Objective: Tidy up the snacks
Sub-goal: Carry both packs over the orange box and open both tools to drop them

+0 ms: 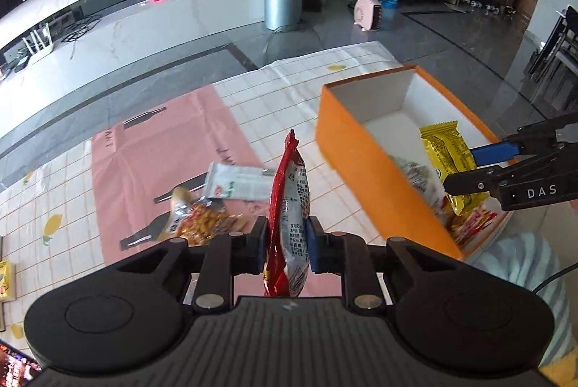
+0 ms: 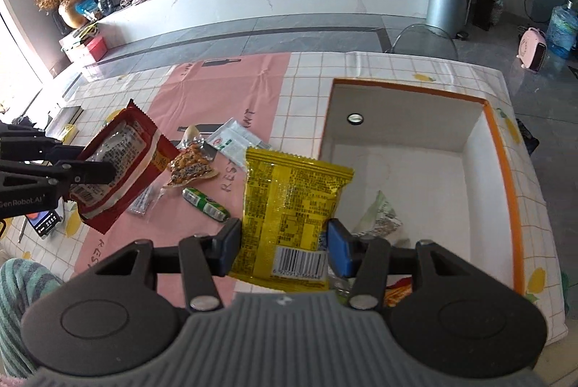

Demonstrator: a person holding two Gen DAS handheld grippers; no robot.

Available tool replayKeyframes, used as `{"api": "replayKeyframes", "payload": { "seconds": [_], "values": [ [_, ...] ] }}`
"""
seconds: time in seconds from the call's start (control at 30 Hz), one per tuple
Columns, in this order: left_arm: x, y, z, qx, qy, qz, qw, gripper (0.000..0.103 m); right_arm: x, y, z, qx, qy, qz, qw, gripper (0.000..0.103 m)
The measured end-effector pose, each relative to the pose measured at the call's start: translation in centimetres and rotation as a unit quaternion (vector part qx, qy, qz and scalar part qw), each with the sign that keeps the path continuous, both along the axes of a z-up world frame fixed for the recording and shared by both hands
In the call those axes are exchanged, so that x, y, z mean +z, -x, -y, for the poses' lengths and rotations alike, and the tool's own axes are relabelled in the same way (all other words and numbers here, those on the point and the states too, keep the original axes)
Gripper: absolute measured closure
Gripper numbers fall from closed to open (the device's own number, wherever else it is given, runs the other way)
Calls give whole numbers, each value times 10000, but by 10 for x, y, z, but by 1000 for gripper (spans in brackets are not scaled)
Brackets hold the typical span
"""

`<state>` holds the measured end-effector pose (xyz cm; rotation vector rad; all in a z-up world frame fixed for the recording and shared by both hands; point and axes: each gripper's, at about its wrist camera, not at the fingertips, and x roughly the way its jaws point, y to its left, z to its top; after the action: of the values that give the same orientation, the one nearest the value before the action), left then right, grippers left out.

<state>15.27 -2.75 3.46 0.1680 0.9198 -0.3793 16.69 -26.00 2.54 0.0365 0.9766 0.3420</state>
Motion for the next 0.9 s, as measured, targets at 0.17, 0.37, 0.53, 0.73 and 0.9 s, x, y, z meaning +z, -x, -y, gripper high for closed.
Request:
{"api": "replayKeyframes", "payload": {
  "seconds": [0.17,0.37,0.53,0.73,0.9],
  "values": [
    [10,-6,37,-310,117,60,9994,79,5,3,36,-247,89,40,9996,53],
    [16,-23,89,-710,396,42,9967,79,-11,-5,68,-386,335,-148,9986,53],
    [5,-41,132,-1048,379,-83,9937,79,-30,-19,83,-310,556,-286,9976,53],
    [-23,-73,166,-1127,201,-325,9929,79,-55,-45,88,-152,823,-434,9955,53],
    [-48,-102,173,-911,86,-595,9940,79,-76,-70,85,-17,905,-577,9942,54]
  ]
}}
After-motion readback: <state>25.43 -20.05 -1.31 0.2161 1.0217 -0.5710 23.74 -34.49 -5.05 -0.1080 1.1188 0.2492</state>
